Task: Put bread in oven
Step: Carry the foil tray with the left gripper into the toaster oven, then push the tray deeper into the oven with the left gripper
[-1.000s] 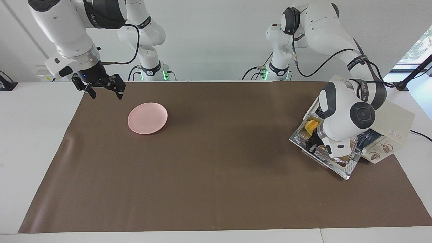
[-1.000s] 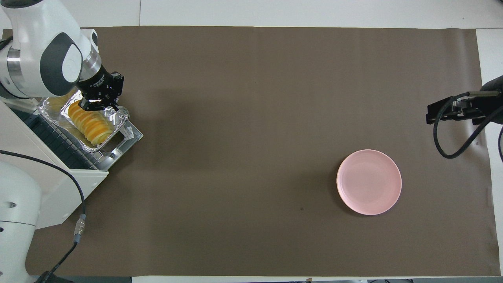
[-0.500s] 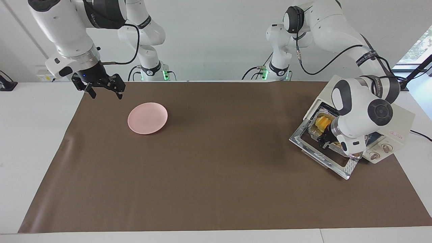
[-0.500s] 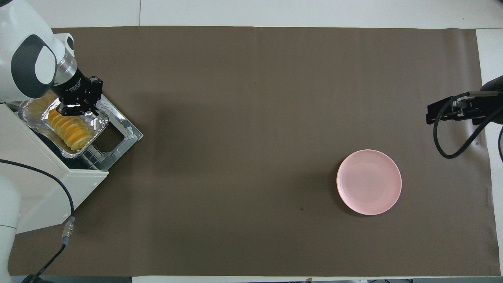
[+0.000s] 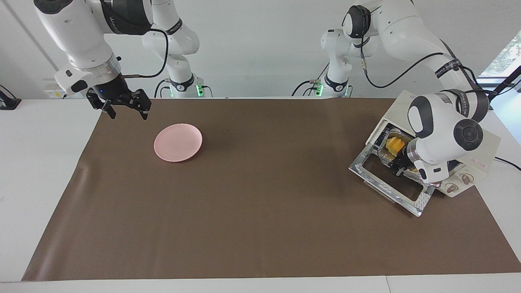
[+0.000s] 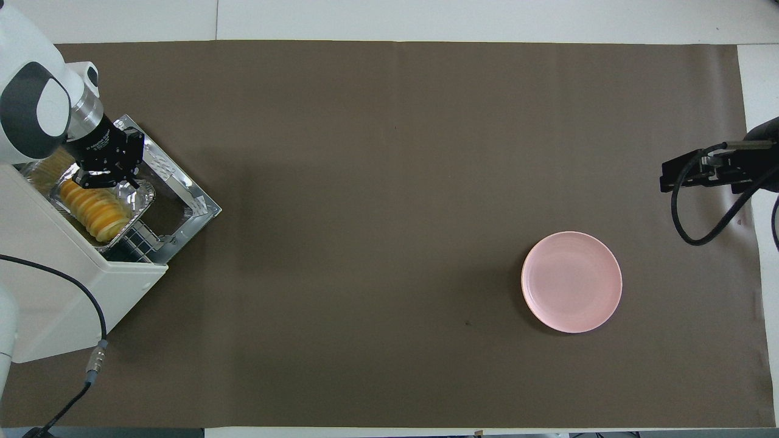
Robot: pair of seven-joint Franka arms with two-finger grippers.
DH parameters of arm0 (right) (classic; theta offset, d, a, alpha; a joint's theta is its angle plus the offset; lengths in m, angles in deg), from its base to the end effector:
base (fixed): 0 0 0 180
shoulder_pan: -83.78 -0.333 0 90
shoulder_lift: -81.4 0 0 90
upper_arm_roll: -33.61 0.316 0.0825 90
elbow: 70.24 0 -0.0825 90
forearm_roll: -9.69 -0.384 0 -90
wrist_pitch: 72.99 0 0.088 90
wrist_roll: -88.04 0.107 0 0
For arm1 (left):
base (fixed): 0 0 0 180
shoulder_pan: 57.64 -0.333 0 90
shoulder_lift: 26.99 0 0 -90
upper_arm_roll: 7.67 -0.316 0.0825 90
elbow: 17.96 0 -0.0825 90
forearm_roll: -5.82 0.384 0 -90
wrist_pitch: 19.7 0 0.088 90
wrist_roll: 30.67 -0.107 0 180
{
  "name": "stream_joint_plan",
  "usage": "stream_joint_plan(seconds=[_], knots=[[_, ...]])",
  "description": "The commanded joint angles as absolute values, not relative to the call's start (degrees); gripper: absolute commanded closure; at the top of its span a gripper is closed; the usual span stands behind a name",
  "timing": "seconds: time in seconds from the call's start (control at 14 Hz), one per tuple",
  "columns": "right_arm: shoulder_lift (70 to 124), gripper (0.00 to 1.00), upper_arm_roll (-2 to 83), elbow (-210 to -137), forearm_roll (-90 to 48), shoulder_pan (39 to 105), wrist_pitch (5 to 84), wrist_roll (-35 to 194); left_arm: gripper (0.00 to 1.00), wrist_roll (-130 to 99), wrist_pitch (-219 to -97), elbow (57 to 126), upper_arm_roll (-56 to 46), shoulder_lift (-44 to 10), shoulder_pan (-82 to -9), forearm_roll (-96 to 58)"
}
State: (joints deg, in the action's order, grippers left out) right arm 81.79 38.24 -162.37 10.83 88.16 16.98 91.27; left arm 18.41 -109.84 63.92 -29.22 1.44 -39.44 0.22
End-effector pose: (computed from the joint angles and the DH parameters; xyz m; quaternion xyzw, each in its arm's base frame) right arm 0.5551 0.0001 0.6032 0.9994 -0.0258 -0.0219 0.0103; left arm 0.6561 -0.0119 0.4020 -0.8845 -0.4370 0.1294 0.1000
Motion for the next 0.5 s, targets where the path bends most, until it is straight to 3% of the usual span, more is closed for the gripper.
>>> stream_joint_plan(seconds=[0.0, 0.43], knots=[[80.70, 0.00, 38.71, -163.40, 11.27, 88.79, 16.66, 90.15, 1.00, 18.20, -113.82, 71.41, -29.21, -3.16, -39.18, 3.09], [80.70, 0.00, 38.71, -163.40, 11.27, 88.79, 16.66, 90.15, 1.00, 17.59, -115.77, 75.73, -29.21, -6.15, -39.18, 3.27]])
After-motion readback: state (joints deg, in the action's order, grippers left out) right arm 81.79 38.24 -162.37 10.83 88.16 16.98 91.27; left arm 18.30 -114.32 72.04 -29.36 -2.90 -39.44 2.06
